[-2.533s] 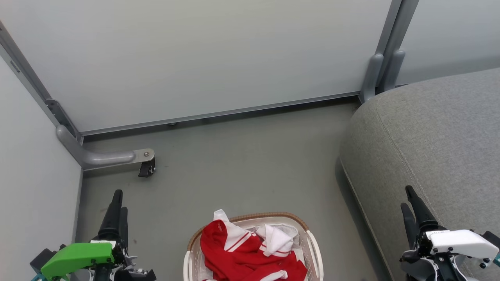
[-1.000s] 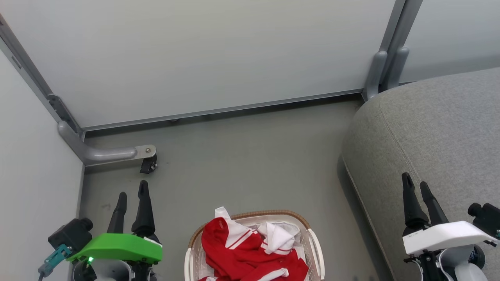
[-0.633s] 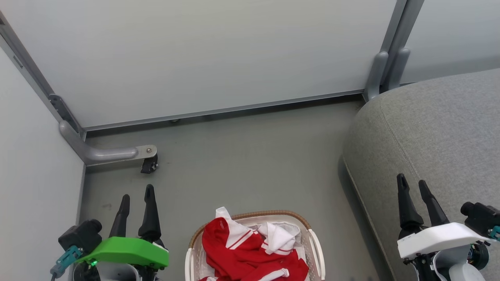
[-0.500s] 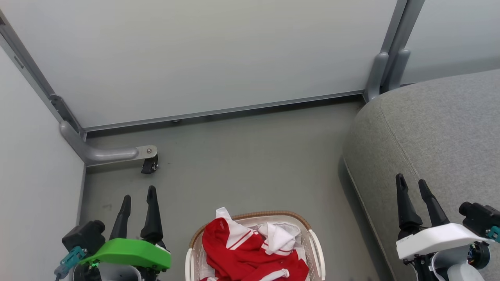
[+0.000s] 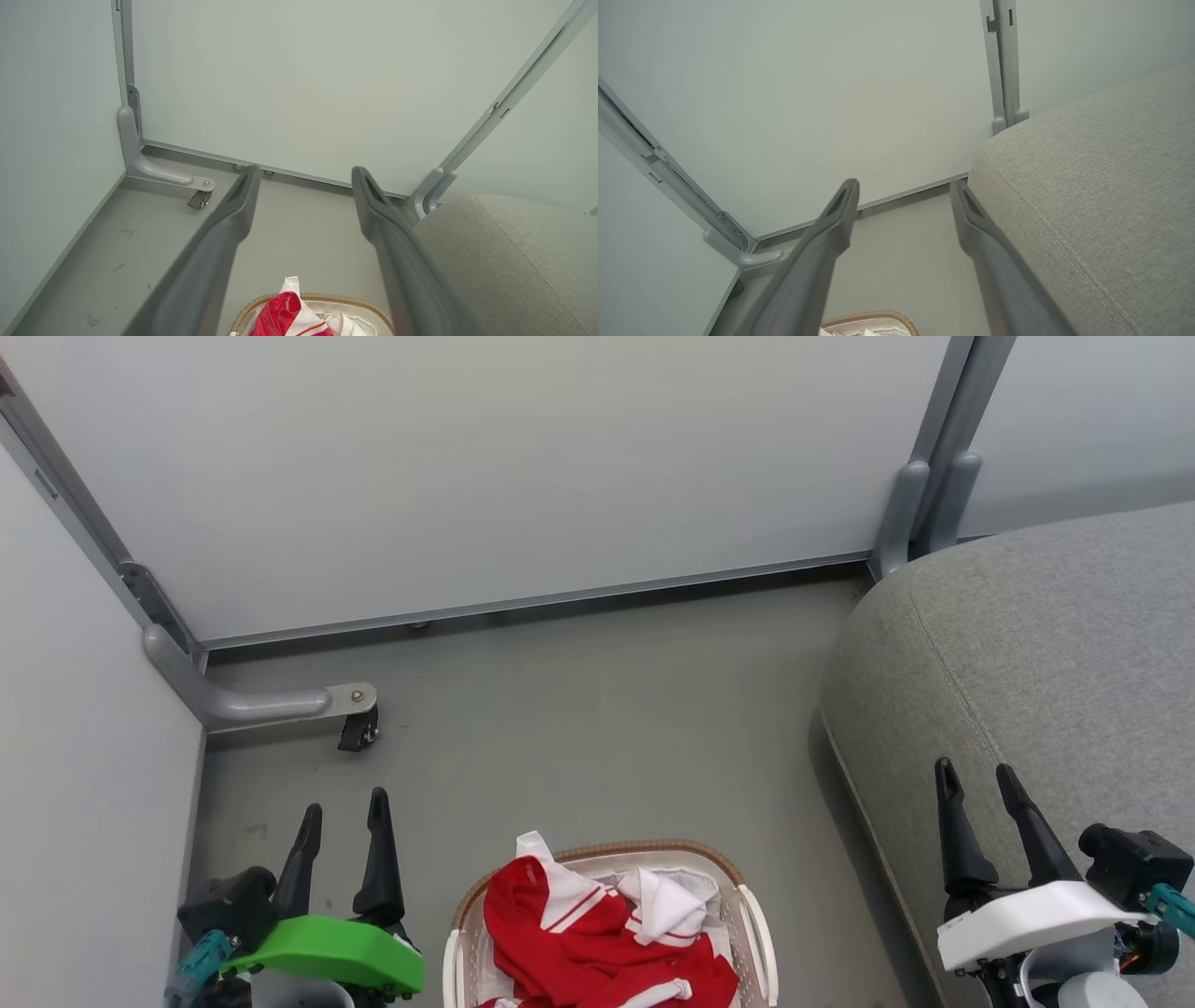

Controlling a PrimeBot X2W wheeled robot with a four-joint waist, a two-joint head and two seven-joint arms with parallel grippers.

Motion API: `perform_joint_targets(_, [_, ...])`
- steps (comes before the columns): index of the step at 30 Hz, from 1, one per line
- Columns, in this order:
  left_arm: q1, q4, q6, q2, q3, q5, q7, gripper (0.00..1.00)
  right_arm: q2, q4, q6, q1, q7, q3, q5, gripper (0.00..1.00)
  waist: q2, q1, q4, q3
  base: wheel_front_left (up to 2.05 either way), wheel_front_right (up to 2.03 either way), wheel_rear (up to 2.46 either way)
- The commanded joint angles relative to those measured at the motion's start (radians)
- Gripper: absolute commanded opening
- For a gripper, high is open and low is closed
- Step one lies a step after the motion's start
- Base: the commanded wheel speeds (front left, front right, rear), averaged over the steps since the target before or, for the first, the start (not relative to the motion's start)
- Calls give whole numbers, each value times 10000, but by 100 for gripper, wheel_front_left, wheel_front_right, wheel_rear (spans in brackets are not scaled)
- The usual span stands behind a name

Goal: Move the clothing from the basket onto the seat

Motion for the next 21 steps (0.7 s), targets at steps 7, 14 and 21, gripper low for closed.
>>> perform_joint_targets(7, [97,32,129,78,-116,709,-233,100,-67,-181,3,90,-237,12,-806,100,0,-1,13,-6,0,0,0])
perform_joint_targets(14, [155,161,169,82,-182,1152,-381,100,-73,-221,3,129,-381,17,-1356,100,0,-1,27,-10,0,0,0])
perform_joint_targets(21, [171,320,218,85,-206,1603,-514,100,-79,-267,3,183,-517,35,-1893,100,0,-1,40,-14,0,0,0])
